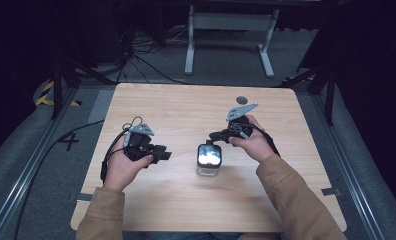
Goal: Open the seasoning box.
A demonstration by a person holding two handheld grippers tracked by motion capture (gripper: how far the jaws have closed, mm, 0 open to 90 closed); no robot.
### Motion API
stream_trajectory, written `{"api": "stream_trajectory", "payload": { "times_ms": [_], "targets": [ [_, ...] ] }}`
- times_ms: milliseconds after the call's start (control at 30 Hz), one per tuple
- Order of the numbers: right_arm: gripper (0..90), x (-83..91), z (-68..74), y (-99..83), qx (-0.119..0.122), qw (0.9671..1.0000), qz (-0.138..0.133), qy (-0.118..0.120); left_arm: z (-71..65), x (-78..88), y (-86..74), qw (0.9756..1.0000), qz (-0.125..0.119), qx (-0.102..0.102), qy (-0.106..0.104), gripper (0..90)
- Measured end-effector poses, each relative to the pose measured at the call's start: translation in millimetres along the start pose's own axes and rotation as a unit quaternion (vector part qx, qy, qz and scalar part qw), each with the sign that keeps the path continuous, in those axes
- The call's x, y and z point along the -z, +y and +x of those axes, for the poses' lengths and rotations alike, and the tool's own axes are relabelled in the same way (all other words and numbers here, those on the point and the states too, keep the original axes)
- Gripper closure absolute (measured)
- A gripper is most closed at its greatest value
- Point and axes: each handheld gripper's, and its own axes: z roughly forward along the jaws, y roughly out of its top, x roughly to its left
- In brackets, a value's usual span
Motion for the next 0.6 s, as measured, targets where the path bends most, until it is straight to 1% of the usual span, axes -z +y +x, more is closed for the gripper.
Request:
{"api": "stream_trajectory", "payload": {
  "times_ms": [100, 300, 400, 433, 467, 500, 600],
  "targets": [
    [90.0, 0.0, -1.4, -0.6, -0.005, 1.0, -0.002, 0.005, -1.1, -0.9, 0.2, 1.0, 0.0, 0.002, 0.0, 63.6],
    [90.0, -0.2, -1.4, 0.9, -0.003, 1.0, 0.003, 0.005, -1.6, -0.3, 0.3, 1.0, -0.001, 0.001, 0.0, 63.6],
    [90.0, -0.2, -2.2, 0.7, -0.007, 0.9999, 0.003, 0.006, -2.0, -1.2, 0.6, 1.0, 0.002, -0.002, -0.002, 63.6],
    [90.0, -0.2, -2.6, 0.6, -0.007, 0.9999, 0.003, 0.007, -2.7, -2.0, 0.7, 1.0, 0.002, 0.0, -0.002, 63.6],
    [90.0, -0.1, -2.9, 0.6, -0.007, 0.9999, 0.003, 0.008, -2.6, -2.7, 1.0, 1.0, 0.003, -0.004, -0.003, 63.6],
    [90.0, -0.2, -3.1, 0.7, -0.007, 0.9999, 0.003, 0.009, -3.7, -3.4, 1.1, 1.0, 0.004, -0.001, -0.004, 63.6],
    [90.0, -0.2, -3.7, 0.9, -0.007, 0.9999, 0.004, 0.01, -4.1, -4.6, 1.9, 0.9999, 0.008, -0.009, -0.005, 63.6]
  ]
}}
